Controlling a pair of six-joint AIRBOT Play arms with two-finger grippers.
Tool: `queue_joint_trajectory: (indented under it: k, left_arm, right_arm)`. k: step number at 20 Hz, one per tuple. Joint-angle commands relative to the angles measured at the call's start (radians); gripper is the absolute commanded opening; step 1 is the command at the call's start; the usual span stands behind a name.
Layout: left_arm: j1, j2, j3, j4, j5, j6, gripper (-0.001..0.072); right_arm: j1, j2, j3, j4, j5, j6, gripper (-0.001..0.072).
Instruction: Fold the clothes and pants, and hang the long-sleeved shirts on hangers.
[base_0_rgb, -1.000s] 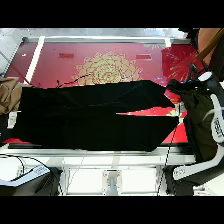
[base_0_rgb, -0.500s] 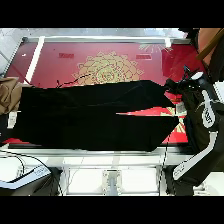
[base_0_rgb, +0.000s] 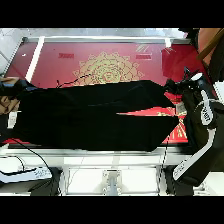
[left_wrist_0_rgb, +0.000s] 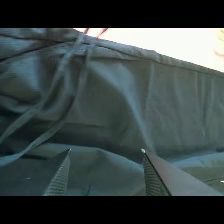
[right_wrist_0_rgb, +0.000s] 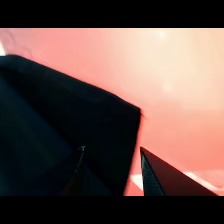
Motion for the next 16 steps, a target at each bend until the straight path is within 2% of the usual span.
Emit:
queue_joint_trajectory:
  k: [1, 2, 3, 5, 6, 9, 10, 14, 16]
  left_arm:
    - [-0.006, -0.011, 0.001, -0.008, 0.014, 0.005, 0.0489]
    - [0.003, -0.005, 0.001, -0.011, 0.015, -0.003, 0.0489]
    - [0.011, 0.0, 0.001, -0.016, 0.014, -0.005, 0.0489]
    - [0.018, 0.006, 0.001, -0.03, 0.014, -0.005, 0.0489]
    - [0.018, 0.009, 0.001, -0.032, 0.014, -0.005, 0.0489]
    - [0.019, 0.02, 0.001, -0.032, 0.015, -0.005, 0.049]
    - [0.022, 0.022, 0.001, -0.032, 0.014, -0.005, 0.0489]
    - [0.027, 0.024, 0.001, -0.034, 0.014, -0.009, 0.0489]
    - [0.027, 0.024, 0.001, -0.034, 0.014, -0.009, 0.0489]
  right_arm:
    - [0.0, -0.027, 0.001, 0.048, 0.013, -0.054, 0.0383]
    - [0.0, -0.027, 0.001, 0.085, 0.013, -0.088, 0.0381]
    - [0.0, -0.027, 0.001, 0.124, 0.013, -0.119, 0.0336]
    - [0.0, -0.029, 0.006, 0.176, 0.013, -0.164, 0.0149]
    - [0.0, -0.029, 0.014, 0.177, 0.013, -0.164, 0.0028]
    - [-0.002, -0.027, 0.108, 0.162, 0.012, -0.153, 0.0014]
    - [-0.002, -0.027, 0.161, 0.126, 0.011, -0.114, 0.0014]
    - [-0.002, -0.027, 0.354, -0.172, 0.016, 0.122, 0.0014]
    - [-0.002, -0.028, 0.365, -0.196, 0.017, 0.151, 0.0016]
